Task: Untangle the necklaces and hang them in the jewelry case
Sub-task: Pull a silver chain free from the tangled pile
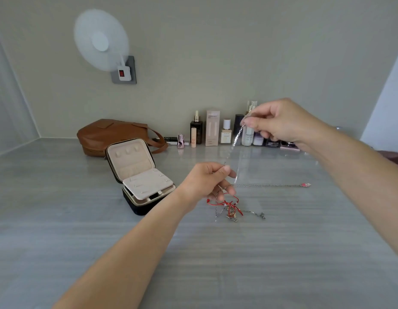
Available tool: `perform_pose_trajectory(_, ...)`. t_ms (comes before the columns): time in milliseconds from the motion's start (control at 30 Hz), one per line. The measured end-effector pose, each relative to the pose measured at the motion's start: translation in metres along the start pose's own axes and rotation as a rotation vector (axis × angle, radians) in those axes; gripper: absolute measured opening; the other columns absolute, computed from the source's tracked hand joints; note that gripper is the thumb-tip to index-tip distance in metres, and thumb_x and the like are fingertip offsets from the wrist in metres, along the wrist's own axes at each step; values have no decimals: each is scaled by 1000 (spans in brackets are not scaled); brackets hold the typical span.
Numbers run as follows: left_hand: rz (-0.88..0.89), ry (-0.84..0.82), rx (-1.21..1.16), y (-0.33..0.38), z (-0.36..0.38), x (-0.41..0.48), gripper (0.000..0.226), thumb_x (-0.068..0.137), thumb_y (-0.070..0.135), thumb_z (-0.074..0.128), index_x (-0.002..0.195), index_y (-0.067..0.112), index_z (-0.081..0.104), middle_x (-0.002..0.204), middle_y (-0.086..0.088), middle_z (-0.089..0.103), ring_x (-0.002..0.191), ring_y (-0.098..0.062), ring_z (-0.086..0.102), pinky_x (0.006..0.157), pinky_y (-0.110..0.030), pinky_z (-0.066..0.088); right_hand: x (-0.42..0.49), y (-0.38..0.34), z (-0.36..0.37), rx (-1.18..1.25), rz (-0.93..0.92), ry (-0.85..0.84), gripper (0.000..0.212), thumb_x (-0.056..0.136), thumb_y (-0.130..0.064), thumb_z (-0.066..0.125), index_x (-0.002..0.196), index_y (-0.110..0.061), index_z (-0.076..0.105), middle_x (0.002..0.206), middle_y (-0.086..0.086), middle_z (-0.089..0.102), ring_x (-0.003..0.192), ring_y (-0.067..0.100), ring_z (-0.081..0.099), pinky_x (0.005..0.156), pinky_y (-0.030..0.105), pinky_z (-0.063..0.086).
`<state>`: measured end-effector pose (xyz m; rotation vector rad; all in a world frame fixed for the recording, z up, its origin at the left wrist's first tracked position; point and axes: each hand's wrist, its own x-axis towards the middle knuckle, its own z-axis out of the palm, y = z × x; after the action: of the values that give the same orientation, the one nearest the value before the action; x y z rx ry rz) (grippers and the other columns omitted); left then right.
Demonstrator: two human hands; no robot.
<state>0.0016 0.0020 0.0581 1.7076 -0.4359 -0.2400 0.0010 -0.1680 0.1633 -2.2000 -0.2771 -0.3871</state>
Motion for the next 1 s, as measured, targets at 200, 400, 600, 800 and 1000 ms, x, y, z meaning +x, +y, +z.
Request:
perform_pose_trajectory(200, -31, 4, -94, -4, -5, 2, 26, 96, 30, 45, 87, 15, 63, 54, 2, 63, 35, -8, 44, 43, -19, 37, 11, -2, -25, 33, 33, 142, 7, 87, -19, 62, 93, -17, 67, 66, -3, 54, 45, 2, 43, 37, 11, 31)
perform_pose_trajectory(400, 17, -28, -232, -8, -10, 5, 27, 97, 26, 42, 86, 12, 61, 51, 4, 52, 36, -6, 35, 44, -19, 40, 21, -8, -49, 53, 32, 227, 8, 88, -21, 61, 93, -20, 67, 67, -4, 52, 53, 6, 42, 42, 14, 31)
perform_pose_trajectory(600, 5, -26, -267, -10, -13, 7, 26, 96, 25, 44, 84, 11, 62, 56, 6, 47, 42, -6, 35, 47, -20, 41, 27, -13, -62, 79, 35, 296, 12, 89, -21, 60, 97, -18, 67, 67, -5, 51, 51, 5, 41, 40, 12, 30)
perform_pose_trajectory(800, -11, -34, -223, -13, -15, 10, 26, 95, 26, 47, 82, 12, 64, 59, 4, 47, 44, -6, 35, 48, -20, 39, 30, -8, -69, 82, 33, 305, 12, 89, -21, 59, 98, -17, 66, 68, -5, 50, 45, 1, 42, 41, 12, 31)
perform_pose_trajectory(1000, -51, 33, -191, -20, -19, 13, 26, 96, 22, 47, 80, 10, 63, 56, 5, 46, 42, -5, 34, 44, -18, 34, 31, 5, -84, 92, 67, 329, 20, 88, -22, 62, 105, -13, 65, 69, -4, 52, 52, 4, 42, 39, 11, 31)
